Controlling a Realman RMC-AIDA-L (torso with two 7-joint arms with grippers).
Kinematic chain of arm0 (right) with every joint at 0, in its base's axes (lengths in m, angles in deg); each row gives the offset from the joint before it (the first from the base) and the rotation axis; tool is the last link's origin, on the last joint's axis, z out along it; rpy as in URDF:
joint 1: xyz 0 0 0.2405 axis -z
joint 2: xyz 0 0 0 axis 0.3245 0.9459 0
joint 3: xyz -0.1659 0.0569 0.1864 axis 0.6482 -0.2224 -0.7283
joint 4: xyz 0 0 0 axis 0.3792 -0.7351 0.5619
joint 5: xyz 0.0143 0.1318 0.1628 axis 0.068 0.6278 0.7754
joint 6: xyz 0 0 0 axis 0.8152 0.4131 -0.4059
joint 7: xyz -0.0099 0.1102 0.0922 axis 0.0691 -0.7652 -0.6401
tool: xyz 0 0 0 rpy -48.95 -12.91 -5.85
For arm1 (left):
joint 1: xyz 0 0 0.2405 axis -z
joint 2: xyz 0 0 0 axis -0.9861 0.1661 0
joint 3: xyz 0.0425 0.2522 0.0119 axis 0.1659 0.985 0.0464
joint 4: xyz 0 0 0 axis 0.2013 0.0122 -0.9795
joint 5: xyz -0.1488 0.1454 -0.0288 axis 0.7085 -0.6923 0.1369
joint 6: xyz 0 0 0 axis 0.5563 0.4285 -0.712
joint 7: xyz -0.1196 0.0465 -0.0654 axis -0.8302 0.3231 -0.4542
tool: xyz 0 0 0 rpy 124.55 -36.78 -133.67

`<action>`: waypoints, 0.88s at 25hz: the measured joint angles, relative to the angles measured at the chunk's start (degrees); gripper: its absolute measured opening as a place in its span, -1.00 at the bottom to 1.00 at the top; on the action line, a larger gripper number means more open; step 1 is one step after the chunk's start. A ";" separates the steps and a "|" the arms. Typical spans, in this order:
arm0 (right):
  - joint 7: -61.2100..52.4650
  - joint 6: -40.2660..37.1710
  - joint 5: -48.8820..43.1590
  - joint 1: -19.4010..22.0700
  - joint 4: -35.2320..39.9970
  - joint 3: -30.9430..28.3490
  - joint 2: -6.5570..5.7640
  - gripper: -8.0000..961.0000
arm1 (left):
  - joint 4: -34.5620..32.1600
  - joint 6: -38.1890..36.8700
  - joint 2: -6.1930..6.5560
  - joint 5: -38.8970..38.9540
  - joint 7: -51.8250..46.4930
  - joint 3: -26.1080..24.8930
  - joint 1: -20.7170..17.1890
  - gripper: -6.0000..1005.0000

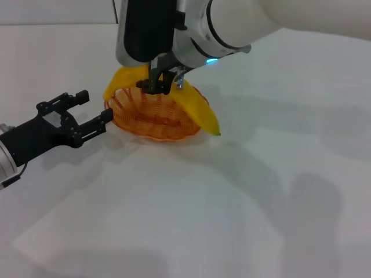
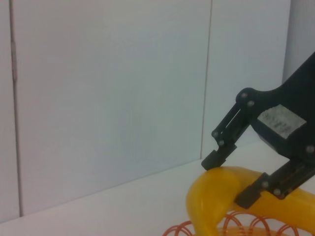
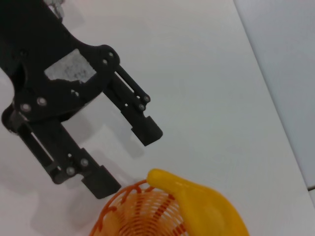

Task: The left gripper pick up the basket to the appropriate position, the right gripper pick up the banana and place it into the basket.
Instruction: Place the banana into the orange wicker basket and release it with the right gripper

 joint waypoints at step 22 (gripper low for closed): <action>0.37 0.03 1.35 -0.49 0.49 1.49 0.12 0.12 | 0.00 0.00 0.00 -0.02 0.00 0.00 0.05 0.47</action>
